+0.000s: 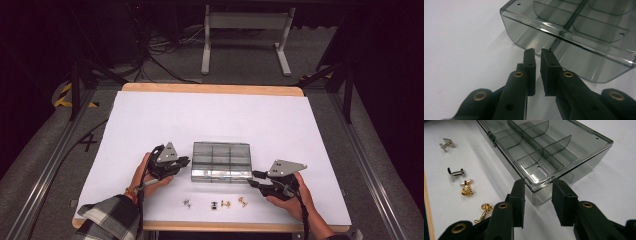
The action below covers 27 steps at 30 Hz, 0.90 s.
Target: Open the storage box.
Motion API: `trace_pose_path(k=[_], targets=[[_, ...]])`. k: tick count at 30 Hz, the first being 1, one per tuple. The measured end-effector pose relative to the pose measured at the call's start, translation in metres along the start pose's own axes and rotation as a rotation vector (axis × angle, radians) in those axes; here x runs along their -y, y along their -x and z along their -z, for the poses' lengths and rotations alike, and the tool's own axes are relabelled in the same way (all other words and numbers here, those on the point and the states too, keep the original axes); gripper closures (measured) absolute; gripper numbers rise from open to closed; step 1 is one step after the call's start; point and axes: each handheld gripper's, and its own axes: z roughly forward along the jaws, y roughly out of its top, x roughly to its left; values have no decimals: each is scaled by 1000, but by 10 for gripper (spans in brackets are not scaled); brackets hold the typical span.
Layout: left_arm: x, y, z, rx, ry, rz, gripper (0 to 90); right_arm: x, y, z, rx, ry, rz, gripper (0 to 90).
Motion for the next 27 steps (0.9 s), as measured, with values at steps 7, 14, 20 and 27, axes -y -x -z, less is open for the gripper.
trace_pose_path(k=[7, 14, 20, 27], targets=[[-2, 2, -3, 13, -9, -6, 874, 0, -2, 0, 4, 7, -1, 661], [-2, 2, -3, 7, -10, -8, 872, 0, -3, 0, -1, 7, -3, 682], [-2, 2, -3, 10, -3, 1, 872, -1, -5, 2, 2, 15, 4, 730], [0, 2, 3, -3, 7, 2, 785, -2, -4, 4, 0, 29, 10, 741]])
